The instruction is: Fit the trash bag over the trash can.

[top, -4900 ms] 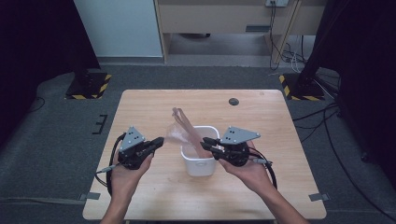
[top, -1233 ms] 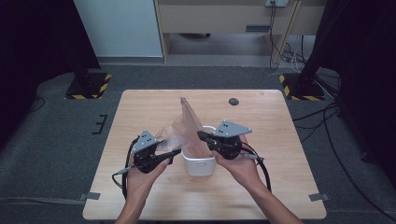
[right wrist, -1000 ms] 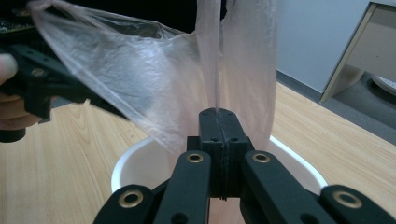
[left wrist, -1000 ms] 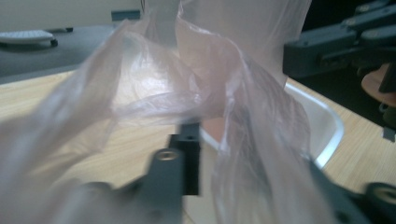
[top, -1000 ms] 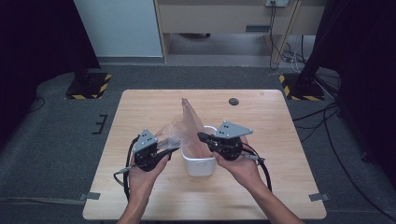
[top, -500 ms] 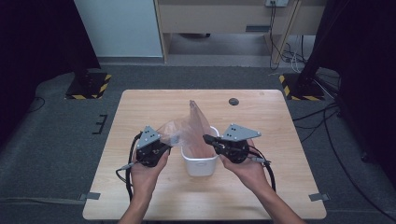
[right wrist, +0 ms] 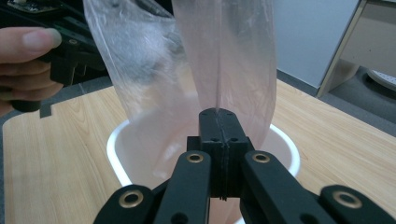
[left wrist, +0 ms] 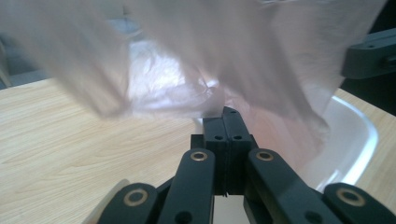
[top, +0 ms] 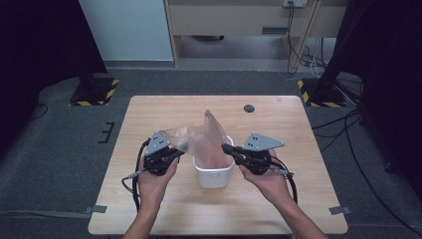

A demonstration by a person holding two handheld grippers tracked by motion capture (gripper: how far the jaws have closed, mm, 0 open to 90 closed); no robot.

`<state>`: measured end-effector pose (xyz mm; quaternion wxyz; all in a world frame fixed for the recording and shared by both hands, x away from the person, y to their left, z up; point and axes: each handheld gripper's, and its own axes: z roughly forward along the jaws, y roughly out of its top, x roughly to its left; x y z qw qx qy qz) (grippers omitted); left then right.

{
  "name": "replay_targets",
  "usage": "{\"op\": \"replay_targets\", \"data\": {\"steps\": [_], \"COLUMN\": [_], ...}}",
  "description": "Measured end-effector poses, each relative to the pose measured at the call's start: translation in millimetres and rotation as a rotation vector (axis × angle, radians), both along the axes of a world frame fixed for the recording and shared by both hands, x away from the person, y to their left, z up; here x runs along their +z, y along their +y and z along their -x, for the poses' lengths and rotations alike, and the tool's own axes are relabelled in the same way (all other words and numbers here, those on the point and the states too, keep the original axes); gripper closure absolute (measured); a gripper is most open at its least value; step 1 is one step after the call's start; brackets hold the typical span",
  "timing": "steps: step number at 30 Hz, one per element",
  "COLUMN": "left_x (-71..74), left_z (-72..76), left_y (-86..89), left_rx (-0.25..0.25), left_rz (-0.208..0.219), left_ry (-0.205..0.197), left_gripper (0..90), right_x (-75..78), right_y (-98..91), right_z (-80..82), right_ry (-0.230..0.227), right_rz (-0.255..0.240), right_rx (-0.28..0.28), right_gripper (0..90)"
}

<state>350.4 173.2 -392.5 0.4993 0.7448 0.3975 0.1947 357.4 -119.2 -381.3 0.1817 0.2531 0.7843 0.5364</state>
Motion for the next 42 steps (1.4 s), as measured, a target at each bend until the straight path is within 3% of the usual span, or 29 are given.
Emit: {"op": "replay_targets", "data": {"steps": [14,19,23,29,33,39,42], "left_x": [-1.3,-2.0,-2.5,-2.7,-4.5,-10.9,-12.0], "left_z": [-18.5,-17.0,-14.8,-17.1,-21.2,-33.5,-37.4], "left_y": [6.8,6.7,4.8,5.8,6.1,3.7,-1.7], "left_rx": [0.024,0.028,0.032,0.068,0.056,-0.02,-0.059], "left_rz": [-0.044,-0.025,0.006,0.04,0.061,0.13,0.114], "left_ry": [0.007,0.015,-0.001,-0.025,-0.021,0.022,0.016], "left_gripper": [90.0,90.0,89.2,57.9,49.5,46.5,51.9], "right_x": [-5.6,-7.8,-6.3,-7.1,-7.3,-7.7,-8.0], "right_y": [-32.7,-38.4,-35.1,-29.5,-26.7,-26.0,-25.9], "right_z": [8.9,7.9,7.5,7.8,7.8,6.8,5.3], "right_ry": [0.016,0.027,0.023,0.024,0.028,0.038,0.049], "right_rz": [-0.008,-0.013,-0.015,-0.013,-0.014,-0.02,-0.026], "right_rx": [-0.029,-0.036,-0.026,-0.011,-0.004,0.007,0.008], "right_gripper": [90.0,90.0,90.0,90.0,90.0,90.0,90.0]}}
